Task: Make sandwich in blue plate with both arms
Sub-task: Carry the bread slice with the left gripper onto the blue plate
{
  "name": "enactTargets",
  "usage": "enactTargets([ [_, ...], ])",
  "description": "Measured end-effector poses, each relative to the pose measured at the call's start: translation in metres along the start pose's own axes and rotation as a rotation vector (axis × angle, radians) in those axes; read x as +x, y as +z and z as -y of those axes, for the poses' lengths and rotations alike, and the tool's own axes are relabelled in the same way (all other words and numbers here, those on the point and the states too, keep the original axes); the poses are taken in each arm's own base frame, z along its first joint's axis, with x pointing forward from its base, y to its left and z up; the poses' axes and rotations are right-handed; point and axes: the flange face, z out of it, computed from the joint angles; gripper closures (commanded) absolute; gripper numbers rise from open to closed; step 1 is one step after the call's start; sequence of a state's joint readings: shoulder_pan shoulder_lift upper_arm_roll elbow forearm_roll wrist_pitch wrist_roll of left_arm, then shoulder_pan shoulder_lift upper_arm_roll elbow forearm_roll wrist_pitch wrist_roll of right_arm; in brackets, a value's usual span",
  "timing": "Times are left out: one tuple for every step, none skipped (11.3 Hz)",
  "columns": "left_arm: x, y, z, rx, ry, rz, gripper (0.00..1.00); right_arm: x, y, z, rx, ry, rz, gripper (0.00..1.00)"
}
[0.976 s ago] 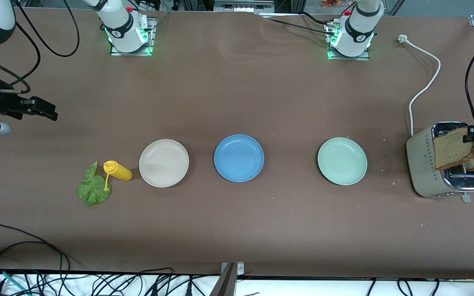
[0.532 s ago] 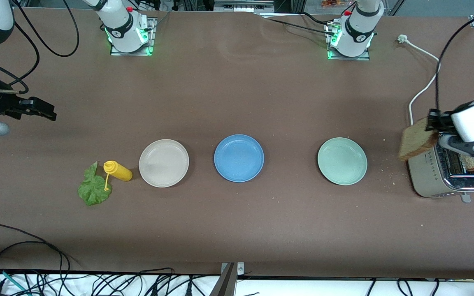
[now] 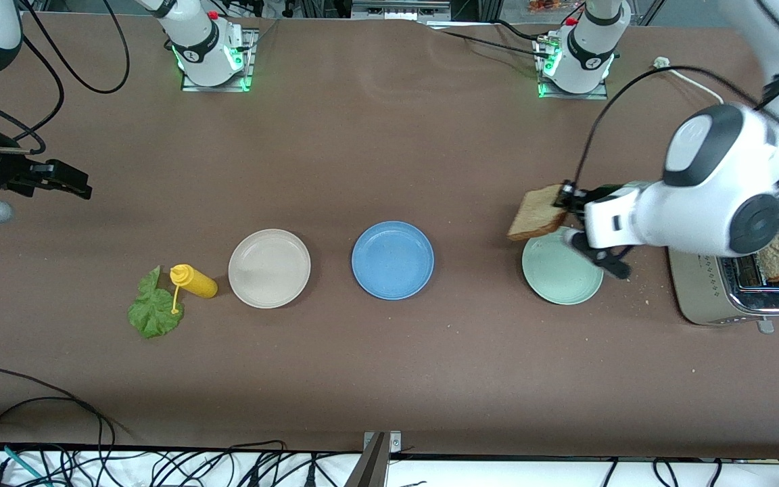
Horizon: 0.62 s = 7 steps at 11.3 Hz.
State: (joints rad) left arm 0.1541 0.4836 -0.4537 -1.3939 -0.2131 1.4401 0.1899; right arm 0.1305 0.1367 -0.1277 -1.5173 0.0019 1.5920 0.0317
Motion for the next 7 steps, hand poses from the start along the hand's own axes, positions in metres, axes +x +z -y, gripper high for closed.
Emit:
enactTargets([
  [0.02,0.021,-0.004,-0.077,0.0,-0.013,1.0,0.0,-0.001,0.0,0.0,0.0,-0.004,0.0],
  [0.039,0.038,-0.006,-0.149,-0.001,-0.045,1.0,0.0,-0.003,0.0,0.0,0.0,-0.008,0.0],
  [0.057,0.054,-0.007,-0.205,-0.006,-0.076,1.0,0.0,-0.004,0.0,0.0,0.0,-0.01,0.0],
  [0.075,0.071,-0.01,-0.247,-0.013,-0.115,1.0,0.0,-0.005,0.0,0.0,0.0,-0.012,0.0],
  [0.094,0.088,-0.016,-0.293,-0.024,-0.164,1.0,0.0,-0.005,0.0,0.0,-0.001,-0.013,0.0],
  [0.111,0.105,-0.024,-0.35,-0.045,-0.214,1.0,0.001,-0.006,0.0,0.0,0.0,-0.014,0.0],
  [0.128,0.123,-0.033,-0.393,-0.067,-0.261,1.0,0.001,-0.006,0.0,0.001,-0.001,-0.015,0.0],
])
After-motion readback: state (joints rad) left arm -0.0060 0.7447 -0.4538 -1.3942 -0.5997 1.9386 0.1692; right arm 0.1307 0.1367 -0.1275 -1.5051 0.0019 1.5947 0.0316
